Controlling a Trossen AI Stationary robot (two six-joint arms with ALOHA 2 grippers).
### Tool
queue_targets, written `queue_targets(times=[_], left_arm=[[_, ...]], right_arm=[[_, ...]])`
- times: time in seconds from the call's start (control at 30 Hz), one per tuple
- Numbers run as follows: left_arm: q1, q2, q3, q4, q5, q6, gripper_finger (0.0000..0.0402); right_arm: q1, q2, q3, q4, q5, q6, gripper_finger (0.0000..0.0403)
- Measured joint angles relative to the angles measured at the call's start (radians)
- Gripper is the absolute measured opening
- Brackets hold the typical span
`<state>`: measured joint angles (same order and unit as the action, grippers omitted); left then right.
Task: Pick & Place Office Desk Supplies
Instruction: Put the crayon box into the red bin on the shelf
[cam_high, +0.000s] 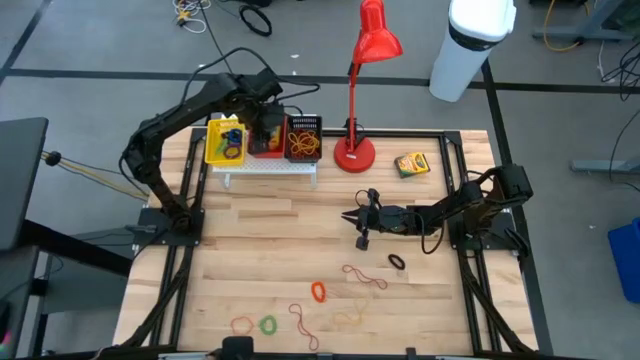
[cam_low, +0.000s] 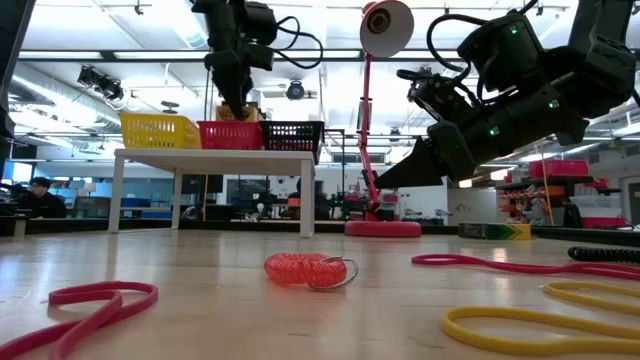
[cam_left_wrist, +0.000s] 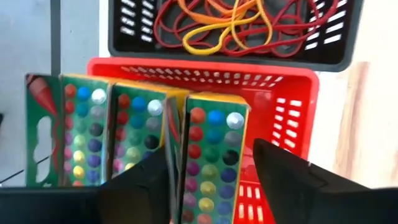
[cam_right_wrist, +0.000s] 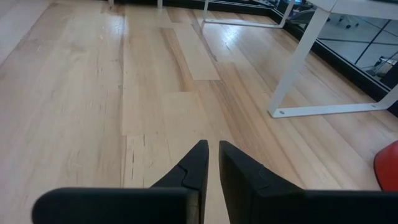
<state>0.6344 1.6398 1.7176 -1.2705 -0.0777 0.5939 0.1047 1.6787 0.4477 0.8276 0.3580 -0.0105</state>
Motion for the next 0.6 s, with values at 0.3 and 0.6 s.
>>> queue_targets(times=[0.3,0.6], left_arm=[[-0.015,-0.012,0.000,0.001,-0.068,0.023,0.0237],[-0.079,-0.040,0.000,0.009,-0.174,0.032,0.0229]], right_arm=[[0.000,0.000,0.000,0.000,0.000,0.002,0.0049],[0.000,0.000,0.000,0.003,-0.003,0.002,0.0049]])
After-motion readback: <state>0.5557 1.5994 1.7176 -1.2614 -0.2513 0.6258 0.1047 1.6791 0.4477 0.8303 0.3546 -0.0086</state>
